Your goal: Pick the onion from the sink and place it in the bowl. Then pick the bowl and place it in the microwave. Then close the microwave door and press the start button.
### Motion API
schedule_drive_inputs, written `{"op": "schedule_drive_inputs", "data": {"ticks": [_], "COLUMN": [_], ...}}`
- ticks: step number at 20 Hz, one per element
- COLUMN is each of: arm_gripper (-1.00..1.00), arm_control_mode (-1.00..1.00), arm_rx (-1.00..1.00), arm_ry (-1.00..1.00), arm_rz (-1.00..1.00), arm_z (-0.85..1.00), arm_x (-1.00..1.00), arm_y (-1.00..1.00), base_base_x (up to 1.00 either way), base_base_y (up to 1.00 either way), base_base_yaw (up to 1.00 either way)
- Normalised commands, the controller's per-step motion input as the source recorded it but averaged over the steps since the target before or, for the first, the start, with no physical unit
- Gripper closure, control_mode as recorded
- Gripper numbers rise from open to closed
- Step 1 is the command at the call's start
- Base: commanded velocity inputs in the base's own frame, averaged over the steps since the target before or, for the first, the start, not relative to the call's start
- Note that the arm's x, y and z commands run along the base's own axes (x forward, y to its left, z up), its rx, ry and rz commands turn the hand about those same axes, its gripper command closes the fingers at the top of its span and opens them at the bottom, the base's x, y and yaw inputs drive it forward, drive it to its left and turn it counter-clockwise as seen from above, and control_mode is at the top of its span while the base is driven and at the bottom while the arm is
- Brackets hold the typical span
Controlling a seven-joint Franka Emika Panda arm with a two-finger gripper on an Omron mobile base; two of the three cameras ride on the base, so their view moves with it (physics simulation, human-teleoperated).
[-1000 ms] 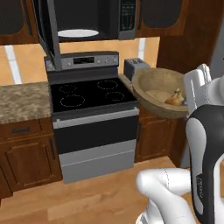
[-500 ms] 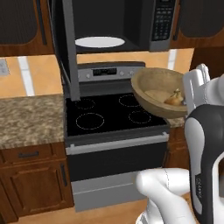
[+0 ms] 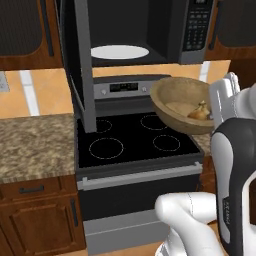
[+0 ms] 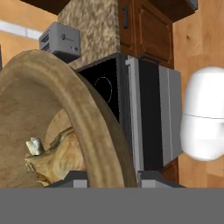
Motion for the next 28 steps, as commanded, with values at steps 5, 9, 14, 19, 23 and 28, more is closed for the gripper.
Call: {"op": "schedule_drive_inputs", "data": {"ticks": [5,9,14,19,23,28], "arm_gripper": [1.00,1.00,1.00,1.00,1.00,1.00], "arm_control_mode": [1.00,1.00,-1.00,-1.00,-1.00,-1.00], "arm_rx": [0.00,0.00,0.00,-0.04,0.00,0.00], "arm_ry": [0.00,0.00,-0.11,-0.21,-0.04,0.00], "arm_rz": [0.00,0.00,0.02,0.01,0.02,0.00], "arm_z": [0.00,0.00,0.41,0.95,0.22,0.04], "arm_x": [0.00,0.00,0.87,1.00,1.00,1.00], "arm_y": [0.00,0.00,0.00,0.00,0.00,0.01], "base_base_x": [0.21,0.44,0.00,0.00,0.00,0.00], "base_base_y": [0.36,0.18,0.00,0.00,0.00,0.00], "base_base_yaw": [-0.03,0.00,0.00,0.00,0.00,0.00]}}
